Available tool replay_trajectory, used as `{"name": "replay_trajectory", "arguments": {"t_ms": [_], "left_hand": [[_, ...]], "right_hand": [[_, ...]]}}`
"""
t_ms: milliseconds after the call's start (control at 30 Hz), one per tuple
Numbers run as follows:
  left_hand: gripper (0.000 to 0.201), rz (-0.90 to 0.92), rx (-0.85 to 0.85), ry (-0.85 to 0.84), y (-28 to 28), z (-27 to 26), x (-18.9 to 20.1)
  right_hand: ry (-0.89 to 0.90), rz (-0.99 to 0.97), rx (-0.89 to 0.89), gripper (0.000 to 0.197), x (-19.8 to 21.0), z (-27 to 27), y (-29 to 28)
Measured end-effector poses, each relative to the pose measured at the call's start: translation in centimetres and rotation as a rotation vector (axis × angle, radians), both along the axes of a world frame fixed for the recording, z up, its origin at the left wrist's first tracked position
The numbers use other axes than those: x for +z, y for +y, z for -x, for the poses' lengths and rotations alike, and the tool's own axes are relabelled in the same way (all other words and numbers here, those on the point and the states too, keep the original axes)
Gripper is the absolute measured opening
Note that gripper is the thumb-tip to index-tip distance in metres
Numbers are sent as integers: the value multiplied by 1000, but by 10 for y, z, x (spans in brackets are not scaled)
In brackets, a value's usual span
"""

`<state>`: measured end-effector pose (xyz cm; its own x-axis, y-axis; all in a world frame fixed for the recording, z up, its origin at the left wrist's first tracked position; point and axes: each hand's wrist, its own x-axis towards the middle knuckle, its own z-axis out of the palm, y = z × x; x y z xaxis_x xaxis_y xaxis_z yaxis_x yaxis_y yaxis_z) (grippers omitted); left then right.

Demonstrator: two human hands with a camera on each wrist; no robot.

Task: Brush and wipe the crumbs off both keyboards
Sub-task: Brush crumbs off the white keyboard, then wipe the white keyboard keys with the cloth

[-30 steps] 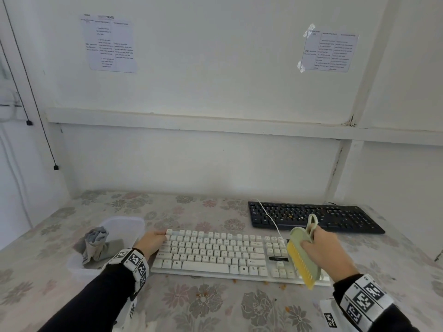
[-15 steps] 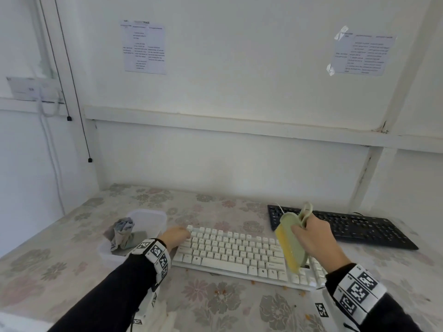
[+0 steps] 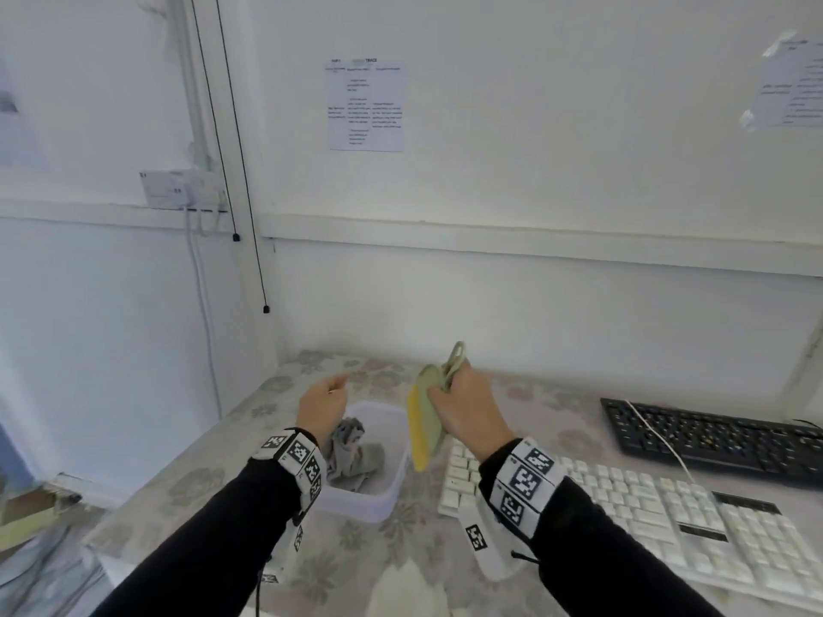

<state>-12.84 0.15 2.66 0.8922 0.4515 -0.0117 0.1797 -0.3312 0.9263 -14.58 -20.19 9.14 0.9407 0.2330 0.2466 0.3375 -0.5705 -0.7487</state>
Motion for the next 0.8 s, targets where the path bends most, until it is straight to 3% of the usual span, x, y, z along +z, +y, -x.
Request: {"name": "replay_trajectory", "arguments": {"t_ms": [200,400,533,633,800], "left_hand": [[27,165,-53,151,50,-14,-42],[22,359,-240,264,53,-27,-62],[20,330,-209,207,54,-36,-70],[22,308,-276,226,59,-40,-79],[25,336,-305,233,70,-61,-105]], "right_hand": [[73,104,-29,29,-30,-17,63],[147,152,-161,18,-49,-30,80],[158,75,-197,18,-62,-35,82],[207,-1,-212,25,-64,-37,79],[147,94,-172,26,-60,-37,85]]}}
